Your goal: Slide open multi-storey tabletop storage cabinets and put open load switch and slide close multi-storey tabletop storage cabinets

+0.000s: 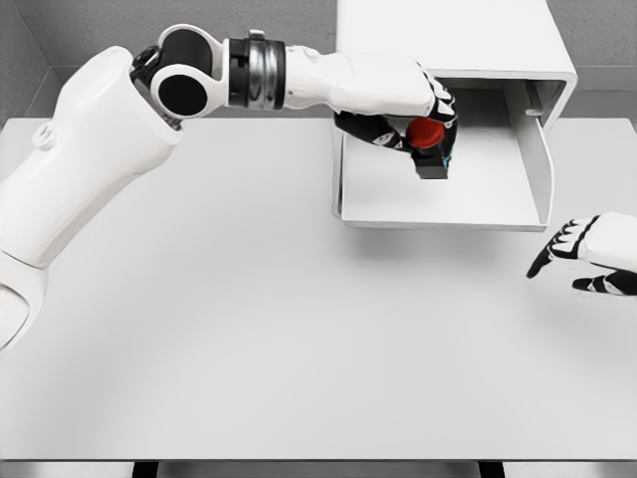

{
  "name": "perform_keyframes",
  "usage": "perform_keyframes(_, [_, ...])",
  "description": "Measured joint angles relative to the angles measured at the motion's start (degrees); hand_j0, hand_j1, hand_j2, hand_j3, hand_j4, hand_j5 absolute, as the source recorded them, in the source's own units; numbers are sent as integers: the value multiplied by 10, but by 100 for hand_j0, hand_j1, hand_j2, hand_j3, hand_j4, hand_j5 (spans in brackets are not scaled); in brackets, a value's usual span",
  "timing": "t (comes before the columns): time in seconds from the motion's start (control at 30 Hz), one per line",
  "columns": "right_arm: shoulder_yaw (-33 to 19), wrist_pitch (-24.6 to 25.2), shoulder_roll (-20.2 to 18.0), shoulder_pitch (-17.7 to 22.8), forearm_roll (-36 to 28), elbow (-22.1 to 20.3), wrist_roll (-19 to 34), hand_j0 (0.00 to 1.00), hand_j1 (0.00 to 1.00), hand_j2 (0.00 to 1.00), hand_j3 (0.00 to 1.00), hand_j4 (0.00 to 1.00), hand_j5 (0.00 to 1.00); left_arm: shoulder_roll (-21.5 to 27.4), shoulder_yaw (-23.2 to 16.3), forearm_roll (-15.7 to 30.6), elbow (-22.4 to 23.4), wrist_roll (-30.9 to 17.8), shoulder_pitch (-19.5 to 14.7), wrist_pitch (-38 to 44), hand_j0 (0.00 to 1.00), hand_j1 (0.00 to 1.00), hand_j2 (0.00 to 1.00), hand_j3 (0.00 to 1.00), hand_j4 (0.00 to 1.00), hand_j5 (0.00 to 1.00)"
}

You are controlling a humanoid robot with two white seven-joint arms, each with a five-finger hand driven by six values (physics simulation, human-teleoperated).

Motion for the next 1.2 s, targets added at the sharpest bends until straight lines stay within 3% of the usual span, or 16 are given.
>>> perform_keyframes(0.23, [0, 0, 1, 5, -3, 0, 0, 69, 69, 69, 69, 69, 69, -2, 0, -1, 1, 0, 0, 0, 94, 94, 94, 94, 94, 94])
perform_keyframes(0.63, [1, 0, -1, 7, -3, 0, 0, 70, 70, 70, 70, 70, 70, -33, 0, -56, 1, 0, -2, 0, 94, 94, 94, 94, 94, 94])
perform_keyframes(1.03, [1, 0, -1, 12, -3, 0, 0, 71, 71, 71, 71, 71, 71, -36, 2, -39, -8, 0, -24, 0, 100, 100, 100, 100, 100, 100])
perform_keyframes(1.13, [1, 0, -1, 8, -3, 0, 0, 71, 71, 71, 71, 71, 71, 14, 4, 17, -65, 0, -14, 0, 100, 100, 100, 100, 100, 100])
perform_keyframes(1.2, [1, 0, -1, 4, -3, 0, 0, 71, 71, 71, 71, 71, 71, 93, 5, 68, -138, 0, -7, 0, 100, 100, 100, 100, 100, 100])
